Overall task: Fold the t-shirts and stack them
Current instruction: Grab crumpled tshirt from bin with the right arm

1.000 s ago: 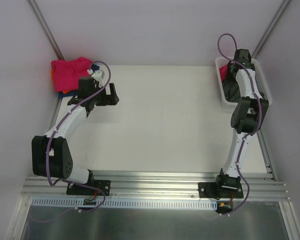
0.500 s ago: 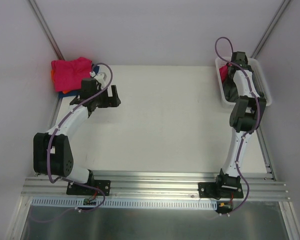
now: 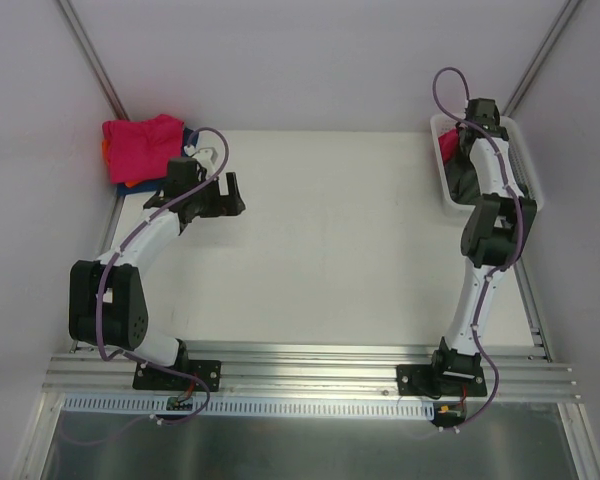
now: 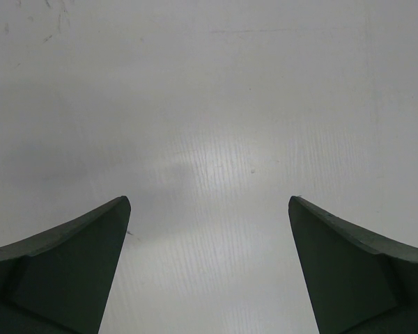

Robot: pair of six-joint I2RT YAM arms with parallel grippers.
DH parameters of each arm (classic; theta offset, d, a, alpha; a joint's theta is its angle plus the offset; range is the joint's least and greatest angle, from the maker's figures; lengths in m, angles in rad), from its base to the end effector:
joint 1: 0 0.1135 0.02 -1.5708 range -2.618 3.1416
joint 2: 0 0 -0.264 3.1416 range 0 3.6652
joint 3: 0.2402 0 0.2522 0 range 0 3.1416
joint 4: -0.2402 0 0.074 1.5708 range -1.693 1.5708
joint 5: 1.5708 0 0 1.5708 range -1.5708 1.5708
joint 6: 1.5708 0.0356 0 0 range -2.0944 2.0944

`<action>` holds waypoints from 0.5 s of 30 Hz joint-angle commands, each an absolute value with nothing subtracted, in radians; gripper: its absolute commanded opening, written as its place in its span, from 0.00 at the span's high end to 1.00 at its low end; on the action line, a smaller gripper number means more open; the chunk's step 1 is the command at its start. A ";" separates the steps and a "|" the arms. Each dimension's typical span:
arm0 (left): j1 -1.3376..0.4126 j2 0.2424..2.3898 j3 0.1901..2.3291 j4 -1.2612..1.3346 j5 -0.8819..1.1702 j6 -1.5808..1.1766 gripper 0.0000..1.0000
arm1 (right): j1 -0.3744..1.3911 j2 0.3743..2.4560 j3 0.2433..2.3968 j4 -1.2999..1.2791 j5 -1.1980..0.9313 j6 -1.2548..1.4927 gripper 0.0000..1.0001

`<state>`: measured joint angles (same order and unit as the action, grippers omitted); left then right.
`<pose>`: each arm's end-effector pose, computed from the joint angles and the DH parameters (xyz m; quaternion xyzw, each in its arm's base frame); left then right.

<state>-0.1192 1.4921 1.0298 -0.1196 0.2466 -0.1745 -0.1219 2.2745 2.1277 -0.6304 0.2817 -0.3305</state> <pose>0.3325 -0.0486 0.2615 0.0342 0.8748 -0.1760 0.4500 0.5140 -0.0729 0.2624 -0.0411 0.9139 -0.2120 0.3439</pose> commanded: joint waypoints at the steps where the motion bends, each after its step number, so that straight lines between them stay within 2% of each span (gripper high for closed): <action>1: -0.129 1.465 1.031 -0.132 0.246 -0.193 0.01 | -0.115 2.125 2.123 -0.646 0.256 -0.339 0.99; 8: -0.129 1.450 0.973 -0.132 0.209 -0.150 0.01 | -0.095 1.956 2.086 -0.653 0.256 -0.345 0.99; 15: -0.129 1.407 0.976 -0.132 0.216 -0.141 0.01 | -0.052 1.766 2.050 -0.670 0.138 -0.344 0.99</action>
<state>-0.1188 1.4708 0.9722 -0.1360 0.2157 -0.1513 -0.0765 1.8858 2.0632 -0.6617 0.2092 -0.3374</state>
